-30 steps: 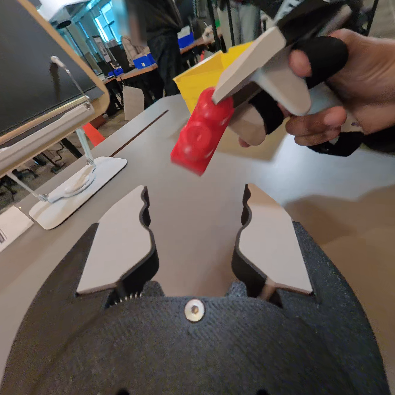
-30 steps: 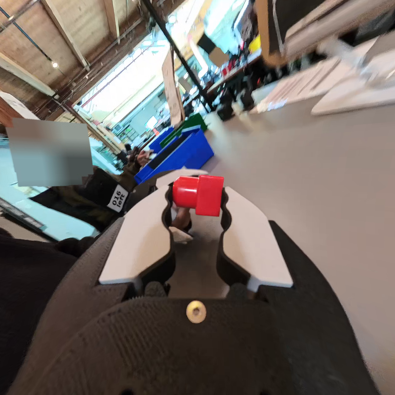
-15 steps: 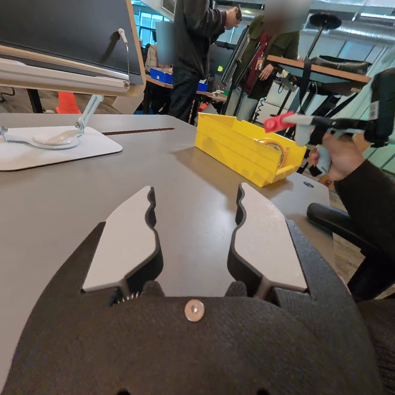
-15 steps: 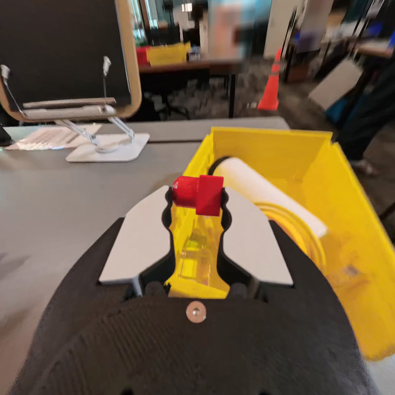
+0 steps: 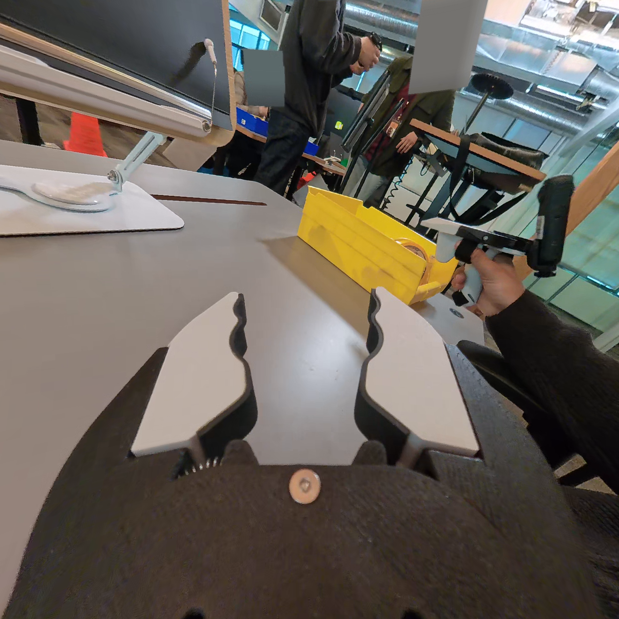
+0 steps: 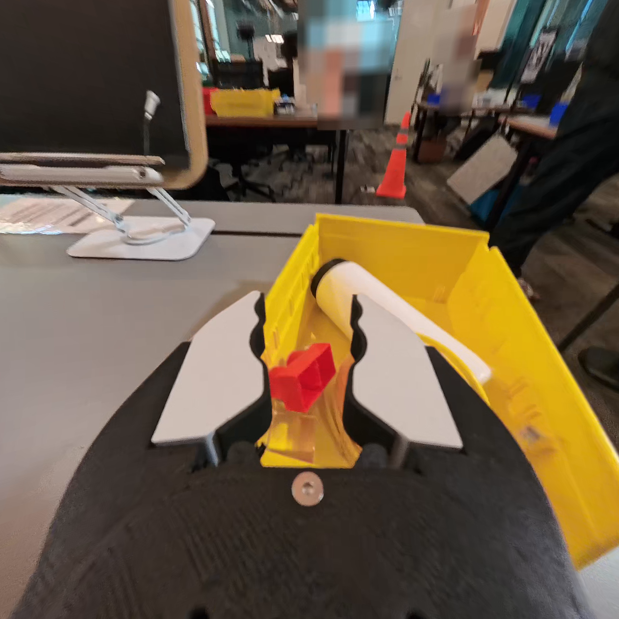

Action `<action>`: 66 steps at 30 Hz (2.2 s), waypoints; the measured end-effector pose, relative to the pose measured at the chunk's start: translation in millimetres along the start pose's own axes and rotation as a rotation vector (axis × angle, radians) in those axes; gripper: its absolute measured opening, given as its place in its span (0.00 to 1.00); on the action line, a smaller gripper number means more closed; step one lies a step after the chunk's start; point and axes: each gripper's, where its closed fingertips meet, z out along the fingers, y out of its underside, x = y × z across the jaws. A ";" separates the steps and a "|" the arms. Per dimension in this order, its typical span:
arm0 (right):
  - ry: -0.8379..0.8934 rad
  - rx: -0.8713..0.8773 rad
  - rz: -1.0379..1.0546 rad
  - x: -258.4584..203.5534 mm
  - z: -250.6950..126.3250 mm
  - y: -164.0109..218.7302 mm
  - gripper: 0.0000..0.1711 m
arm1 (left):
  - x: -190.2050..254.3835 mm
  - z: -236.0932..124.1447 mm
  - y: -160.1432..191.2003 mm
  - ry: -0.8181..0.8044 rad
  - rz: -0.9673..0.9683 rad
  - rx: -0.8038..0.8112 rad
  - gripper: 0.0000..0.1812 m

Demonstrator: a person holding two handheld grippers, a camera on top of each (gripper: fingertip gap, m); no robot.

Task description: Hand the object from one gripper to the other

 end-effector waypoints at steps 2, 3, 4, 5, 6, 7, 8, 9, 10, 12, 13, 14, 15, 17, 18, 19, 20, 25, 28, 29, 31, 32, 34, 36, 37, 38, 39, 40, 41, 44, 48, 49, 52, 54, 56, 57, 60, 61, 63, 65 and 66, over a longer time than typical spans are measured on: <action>-0.034 0.079 -0.051 -14.5 -7.0 -17.2 0.26 | -1.3 0.0 0.0 0.002 -0.020 0.001 0.39; -0.057 0.114 -0.087 -24.9 -10.4 -24.7 0.23 | -1.5 0.3 0.4 0.005 -0.030 0.000 0.39; -0.084 0.144 -0.128 -37.7 -13.3 -30.8 0.22 | -1.5 0.6 0.9 0.008 -0.040 -0.002 0.39; -0.111 0.165 -0.169 -52.3 -15.6 -35.2 0.21 | -1.3 0.9 1.7 0.012 -0.046 -0.004 0.39; -0.146 0.180 -0.213 -69.4 -17.4 -37.8 0.19 | -1.1 1.3 2.3 0.015 -0.051 -0.007 0.39; -0.188 0.192 -0.261 -89.0 -19.1 -38.9 0.18 | -1.1 1.8 2.8 0.016 -0.054 -0.009 0.39; -0.230 0.201 -0.308 -109.6 -20.9 -38.4 0.17 | -1.2 2.1 3.3 0.016 -0.055 -0.011 0.39; -0.275 0.206 -0.356 -131.3 -22.7 -36.1 0.16 | -1.5 2.2 3.5 0.015 -0.055 -0.012 0.39; -0.324 0.206 -0.405 -153.5 -24.6 -31.5 0.15 | -2.1 2.2 3.5 0.012 -0.053 -0.012 0.39; -0.422 0.195 -0.475 -196.6 -28.3 -17.0 0.14 | -3.3 1.9 3.0 0.006 -0.048 -0.010 0.39; -0.478 0.181 -0.498 -217.3 -30.3 -7.0 0.13 | -4.1 1.7 2.5 0.002 -0.048 -0.007 0.39; -0.531 0.163 -0.507 -235.9 -32.1 3.8 0.13 | -4.9 1.4 1.9 -0.001 -0.048 -0.005 0.39; -0.587 0.139 -0.499 -252.7 -34.1 14.5 0.13 | -5.9 1.0 1.3 -0.006 -0.048 -0.003 0.39; -0.705 0.084 -0.464 -280.0 -39.9 33.0 0.14 | -8.3 -0.4 -1.0 -0.018 -0.046 0.007 0.39; -0.743 0.063 -0.453 -288.0 -42.3 38.8 0.14 | -9.8 -1.7 -2.9 -0.025 -0.049 0.015 0.39; -0.762 0.051 -0.454 -291.8 -43.5 42.4 0.14 | -11.6 -3.9 -6.8 -0.034 -0.060 0.034 0.38; -0.766 0.047 -0.464 -292.2 -43.9 44.3 0.14 | -14.5 -7.9 -15.1 -0.046 -0.082 0.075 0.34; -0.726 0.048 -0.459 -277.9 -38.2 42.5 0.13 | -36.7 -61.9 -105.3 -0.102 -0.214 0.372 0.25; -0.740 0.026 -0.416 -276.1 -36.4 44.3 0.13 | -70.1 -117.7 -164.0 -0.273 -0.118 0.405 0.21; -0.742 0.022 -0.415 -276.5 -36.5 44.9 0.13 | -82.6 -138.6 -178.4 -0.340 -0.062 0.383 0.21; -0.737 0.024 -0.440 -277.5 -37.2 45.9 0.13 | -111.6 -179.9 -188.6 -0.489 0.039 0.261 0.21; -0.732 0.027 -0.462 -278.2 -37.5 46.7 0.13 | -129.3 -200.9 -183.3 -0.578 0.072 0.170 0.22; -0.726 0.028 -0.507 -280.9 -38.0 49.4 0.13 | -164.7 -244.6 -160.9 -0.758 0.086 -0.005 0.22; -0.729 0.022 -0.540 -284.6 -38.6 53.1 0.13 | -191.8 -280.8 -137.8 -0.878 0.048 -0.113 0.21; -0.732 0.019 -0.551 -286.3 -38.9 54.6 0.13 | -201.4 -292.2 -125.0 -0.898 0.005 -0.161 0.21; -0.733 0.018 -0.559 -287.6 -39.1 55.7 0.13 | -209.1 -299.4 -110.5 -0.897 -0.046 -0.218 0.22; -0.733 0.017 -0.564 -288.2 -39.0 56.3 0.13 | -215.1 -303.2 -96.2 -0.887 -0.089 -0.267 0.25; -0.732 0.015 -0.568 -288.3 -38.8 56.9 0.13 | -220.7 -305.3 -82.8 -0.877 -0.125 -0.307 0.31; -0.731 0.014 -0.569 -287.8 -38.3 56.9 0.13 | -224.9 -306.3 -69.5 -0.862 -0.160 -0.348 0.34; -0.729 0.011 -0.554 -285.2 -36.6 56.4 0.13 | -233.7 -311.2 -37.1 -0.835 -0.261 -0.445 0.36; -0.729 0.008 -0.530 -282.3 -35.4 55.6 0.13 | -234.5 -318.6 -19.3 -0.794 -0.325 -0.483 0.29; -0.729 0.008 -0.528 -282.1 -35.6 55.3 0.13 | -232.6 -319.0 -16.7 -0.774 -0.348 -0.489 0.28; -0.730 0.012 -0.536 -283.2 -36.6 55.3 0.13 | -231.2 -321.7 -14.8 -0.761 -0.370 -0.489 0.26; -0.731 0.015 -0.547 -284.5 -37.4 55.5 0.13 | -233.4 -325.4 -10.2 -0.791 -0.372 -0.525 0.27; -0.730 0.017 -0.558 -285.4 -38.0 55.7 0.12 | -234.1 -325.4 -6.6 -0.803 -0.368 -0.557 0.27; -0.729 0.018 -0.561 -285.7 -38.2 55.8 0.12 | -234.2 -325.3 -5.0 -0.808 -0.364 -0.573 0.27; -0.728 0.020 -0.567 -285.8 -38.5 55.6 0.12 | -234.0 -324.8 0.7 -0.815 -0.358 -0.622 0.24; -0.728 0.020 -0.568 -285.8 -38.5 55.8 0.12 | -234.0 -324.5 3.0 -0.818 -0.355 -0.642 0.24; -0.728 0.019 -0.568 -285.7 -38.3 56.0 0.13 | -231.7 -322.0 8.3 -0.805 -0.334 -0.694 0.25; -0.727 0.018 -0.569 -285.6 -38.0 56.2 0.13 | -229.7 -319.3 10.1 -0.795 -0.300 -0.725 0.23; -0.727 0.018 -0.570 -285.7 -37.9 56.5 0.13 | -228.9 -318.6 10.3 -0.789 -0.292 -0.730 0.21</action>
